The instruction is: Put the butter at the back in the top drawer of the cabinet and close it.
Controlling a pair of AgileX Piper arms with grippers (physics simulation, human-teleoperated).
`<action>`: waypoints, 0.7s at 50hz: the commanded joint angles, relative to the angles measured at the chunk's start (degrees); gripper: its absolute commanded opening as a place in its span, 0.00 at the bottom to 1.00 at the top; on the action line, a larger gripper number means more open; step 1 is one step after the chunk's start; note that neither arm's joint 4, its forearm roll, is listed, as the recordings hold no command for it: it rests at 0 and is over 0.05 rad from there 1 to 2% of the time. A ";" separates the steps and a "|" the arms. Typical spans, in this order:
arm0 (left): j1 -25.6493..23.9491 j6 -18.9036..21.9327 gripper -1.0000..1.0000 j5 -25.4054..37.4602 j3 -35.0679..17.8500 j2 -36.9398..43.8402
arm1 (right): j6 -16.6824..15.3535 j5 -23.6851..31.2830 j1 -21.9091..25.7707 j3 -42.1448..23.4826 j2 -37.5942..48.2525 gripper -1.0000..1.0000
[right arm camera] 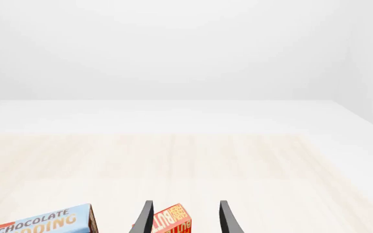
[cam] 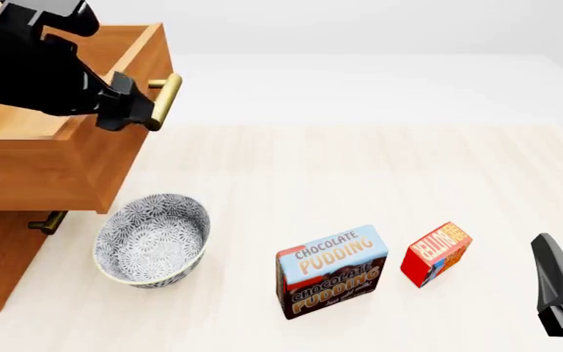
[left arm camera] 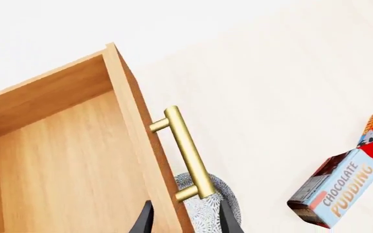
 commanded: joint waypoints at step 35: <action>-4.13 4.88 1.00 7.01 -10.08 -6.92 | 0.00 0.00 0.00 0.00 0.00 1.00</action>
